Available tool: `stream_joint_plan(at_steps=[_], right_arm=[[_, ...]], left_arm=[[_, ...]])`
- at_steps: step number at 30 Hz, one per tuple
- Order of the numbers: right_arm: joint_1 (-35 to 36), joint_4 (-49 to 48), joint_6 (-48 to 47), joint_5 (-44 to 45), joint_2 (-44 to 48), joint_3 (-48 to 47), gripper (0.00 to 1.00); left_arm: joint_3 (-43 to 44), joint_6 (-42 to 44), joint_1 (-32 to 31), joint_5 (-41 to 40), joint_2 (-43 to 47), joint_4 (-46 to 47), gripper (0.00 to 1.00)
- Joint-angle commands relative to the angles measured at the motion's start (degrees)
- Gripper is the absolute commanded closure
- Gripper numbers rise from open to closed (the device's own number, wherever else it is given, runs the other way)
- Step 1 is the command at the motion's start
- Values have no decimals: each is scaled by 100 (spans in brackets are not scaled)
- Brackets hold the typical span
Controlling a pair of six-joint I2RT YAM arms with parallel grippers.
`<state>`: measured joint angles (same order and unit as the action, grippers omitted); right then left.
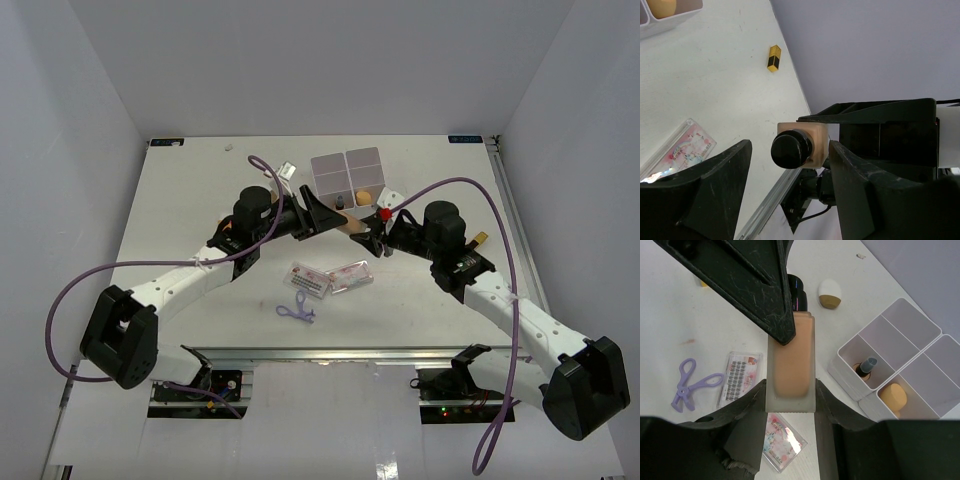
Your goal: Organize the makeup
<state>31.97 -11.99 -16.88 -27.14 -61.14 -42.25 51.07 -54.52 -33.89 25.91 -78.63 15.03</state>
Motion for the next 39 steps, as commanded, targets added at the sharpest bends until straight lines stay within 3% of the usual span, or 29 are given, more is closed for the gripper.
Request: stream_joint_plan(at_steps=[1, 17, 23, 28, 32, 33, 36, 39], right_arm=[[29, -563, 19, -33, 107, 6, 92], [29, -679, -64, -93, 112, 101, 92], [20, -708, -78, -125, 94, 135, 86], [29, -743, -122, -117, 138, 217, 66], [29, -786, -165, -65, 163, 312, 28], [29, -795, -182, -56, 180, 338, 27], [11, -822, -263, -11, 340, 437, 11], [-82, -775, -352, -36, 508, 531, 5]], left_arm=[[211, -259, -21, 234, 28, 297, 34], [213, -642, -21, 588, -194, 562, 45], [236, -674, -21, 626, -211, 597, 60], [272, -665, -21, 617, -206, 606, 75], [271, -546, -21, 472, -146, 512, 95], [280, -486, -21, 411, -144, 453, 97], [377, 20, -3, 18, -100, 9, 100], [519, 352, 89, -409, -129, -269, 100]])
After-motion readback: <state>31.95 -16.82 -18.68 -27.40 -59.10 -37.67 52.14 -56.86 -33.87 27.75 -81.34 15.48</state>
